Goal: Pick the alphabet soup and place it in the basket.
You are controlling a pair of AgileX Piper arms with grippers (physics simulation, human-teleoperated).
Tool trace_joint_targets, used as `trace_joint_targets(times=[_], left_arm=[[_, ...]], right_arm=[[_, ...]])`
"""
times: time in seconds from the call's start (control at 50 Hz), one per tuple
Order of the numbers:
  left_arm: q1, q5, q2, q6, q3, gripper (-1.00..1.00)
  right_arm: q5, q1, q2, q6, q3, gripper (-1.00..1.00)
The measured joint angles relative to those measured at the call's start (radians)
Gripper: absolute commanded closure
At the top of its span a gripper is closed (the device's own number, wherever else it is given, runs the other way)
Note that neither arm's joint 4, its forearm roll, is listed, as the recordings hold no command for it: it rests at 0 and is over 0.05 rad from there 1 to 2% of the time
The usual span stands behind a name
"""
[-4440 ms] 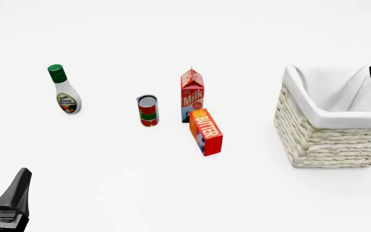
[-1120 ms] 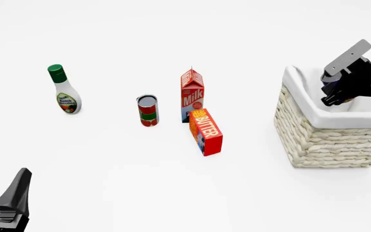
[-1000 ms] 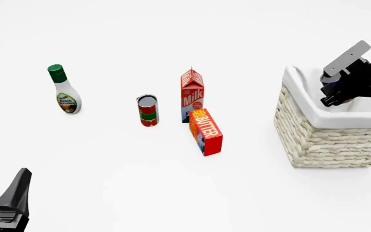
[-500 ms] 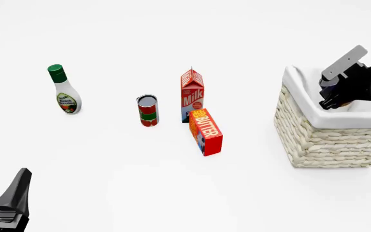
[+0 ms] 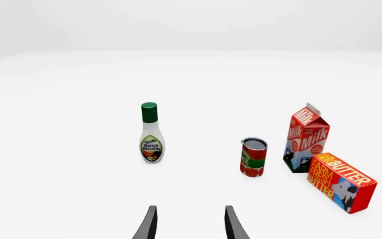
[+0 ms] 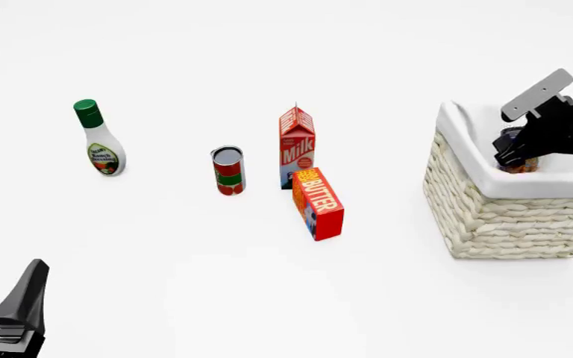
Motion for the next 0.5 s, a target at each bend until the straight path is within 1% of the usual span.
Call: trace_joint_targets(times=[0.5], left_arm=[[0.0, 0.0, 0.0, 0.0, 0.0, -1.0]], right_arm=[[0.005, -0.001, -0.015, 0.005, -0.014, -1.0]])
